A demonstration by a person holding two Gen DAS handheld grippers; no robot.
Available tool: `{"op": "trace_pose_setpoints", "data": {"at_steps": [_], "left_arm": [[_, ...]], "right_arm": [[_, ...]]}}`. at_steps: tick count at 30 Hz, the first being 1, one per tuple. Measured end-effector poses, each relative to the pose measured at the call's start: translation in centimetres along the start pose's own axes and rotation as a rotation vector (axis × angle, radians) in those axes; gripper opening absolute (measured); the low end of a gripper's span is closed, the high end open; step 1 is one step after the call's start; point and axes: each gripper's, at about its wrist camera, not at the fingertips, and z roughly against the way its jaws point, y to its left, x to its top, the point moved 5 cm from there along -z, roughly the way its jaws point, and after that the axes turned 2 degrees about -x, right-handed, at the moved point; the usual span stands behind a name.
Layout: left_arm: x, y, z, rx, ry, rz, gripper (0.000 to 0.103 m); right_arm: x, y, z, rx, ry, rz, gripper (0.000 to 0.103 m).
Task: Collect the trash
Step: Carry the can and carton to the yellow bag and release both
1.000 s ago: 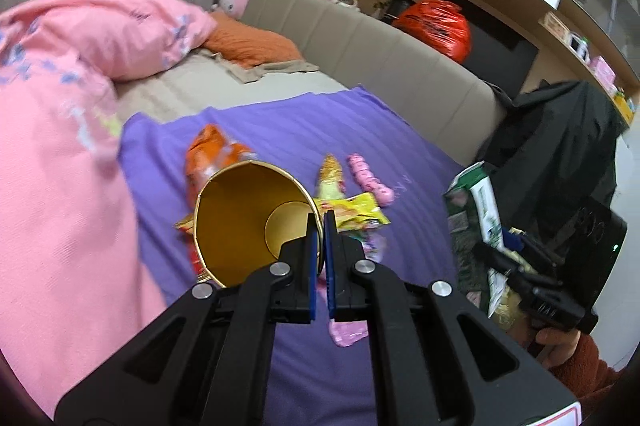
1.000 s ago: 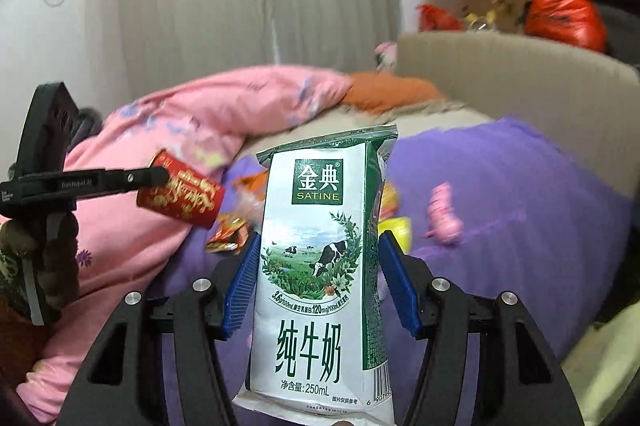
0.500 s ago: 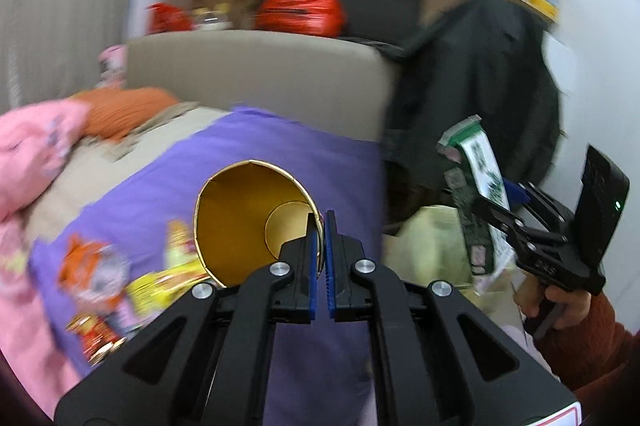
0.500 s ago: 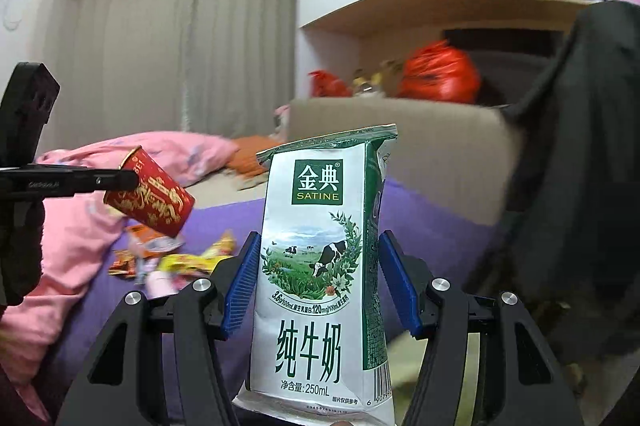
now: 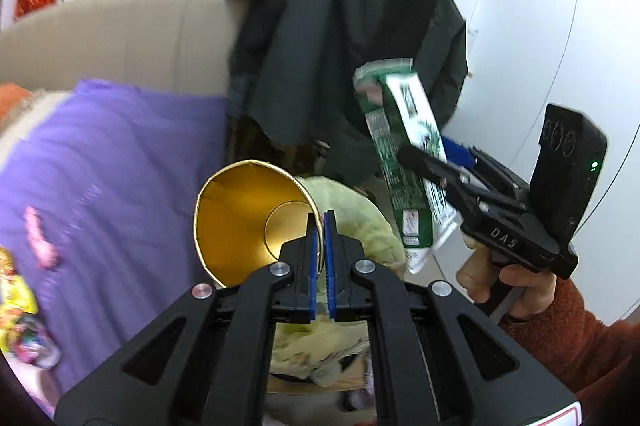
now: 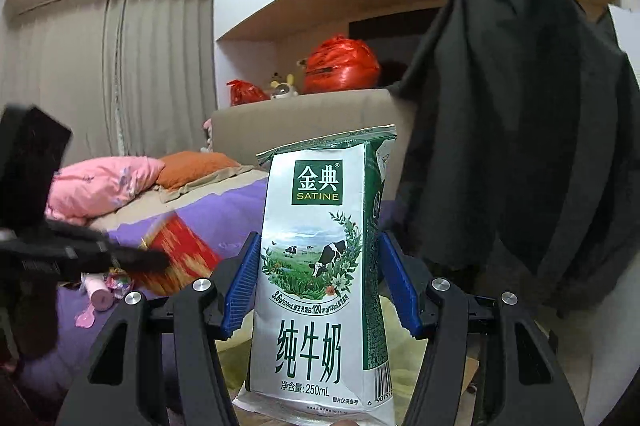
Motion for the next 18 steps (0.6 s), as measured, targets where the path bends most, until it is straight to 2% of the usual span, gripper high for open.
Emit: {"op": "trace_pose_setpoints", "data": {"at_steps": [6, 9, 14, 18], "left_arm": [[-2.6, 0.6, -6.6, -0.005, 0.132, 0.041, 0.003], [-4.5, 0.9, -8.5, 0.007, 0.187, 0.041, 0.003], [-6.9, 2.4, -9.5, 0.044, 0.228, 0.047, 0.003], [-7.6, 3.0, -9.2, 0.054, 0.231, 0.046, 0.004]], "right_arm": [[-1.0, -1.0, -3.2, 0.01, -0.006, -0.066, 0.056], [-2.0, -1.2, -4.8, 0.012, 0.02, -0.068, 0.056], [-5.1, -2.0, -6.9, 0.035, 0.109, -0.133, 0.056], [-7.1, -1.8, -6.6, 0.051, 0.152, -0.146, 0.056]]}}
